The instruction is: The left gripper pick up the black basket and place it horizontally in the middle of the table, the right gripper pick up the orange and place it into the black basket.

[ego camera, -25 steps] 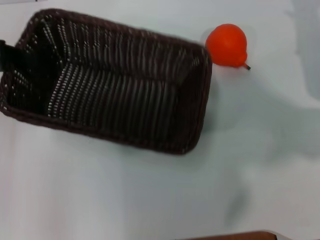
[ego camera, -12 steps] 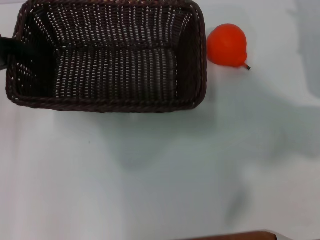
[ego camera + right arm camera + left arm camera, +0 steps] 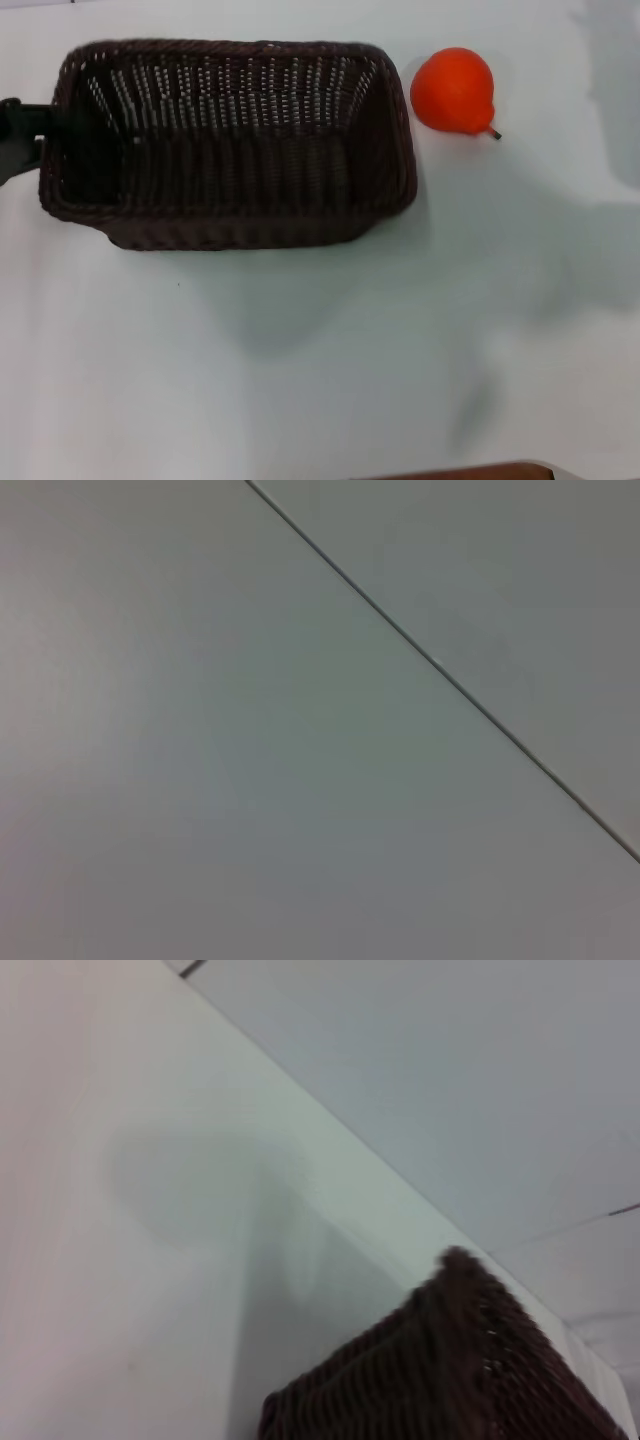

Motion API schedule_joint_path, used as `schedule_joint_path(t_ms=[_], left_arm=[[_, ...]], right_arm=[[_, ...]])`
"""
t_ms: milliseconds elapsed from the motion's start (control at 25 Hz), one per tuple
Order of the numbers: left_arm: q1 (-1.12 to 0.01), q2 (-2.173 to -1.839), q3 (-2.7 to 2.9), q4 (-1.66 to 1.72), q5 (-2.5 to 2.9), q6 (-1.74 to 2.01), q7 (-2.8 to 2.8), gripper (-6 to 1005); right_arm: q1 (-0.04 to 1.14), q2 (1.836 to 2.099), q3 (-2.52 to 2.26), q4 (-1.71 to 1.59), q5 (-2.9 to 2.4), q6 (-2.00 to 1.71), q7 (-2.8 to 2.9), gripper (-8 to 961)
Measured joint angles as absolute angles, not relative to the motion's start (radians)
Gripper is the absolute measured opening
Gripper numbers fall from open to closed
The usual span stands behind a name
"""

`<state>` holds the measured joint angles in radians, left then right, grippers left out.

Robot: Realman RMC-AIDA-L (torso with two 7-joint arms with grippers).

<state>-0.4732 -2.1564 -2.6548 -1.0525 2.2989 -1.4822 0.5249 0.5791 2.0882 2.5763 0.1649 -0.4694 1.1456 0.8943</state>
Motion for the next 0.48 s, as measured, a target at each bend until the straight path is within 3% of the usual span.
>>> schedule_joint_path(t_ms=[200, 480], left_arm=[[-0.463, -2.154, -2.659, -1.048, 2.297, -1.479, 0.52, 241], [-0.461, -2.12, -2.672, -1.046, 2.293, -1.474, 0.528, 485]], right_arm=[[0.581, 2.088, 2.575, 0.169, -0.473, 1.144, 0.894, 937], [0.581, 2.085, 2.53, 0.176, -0.477, 1.145, 0.894, 924]])
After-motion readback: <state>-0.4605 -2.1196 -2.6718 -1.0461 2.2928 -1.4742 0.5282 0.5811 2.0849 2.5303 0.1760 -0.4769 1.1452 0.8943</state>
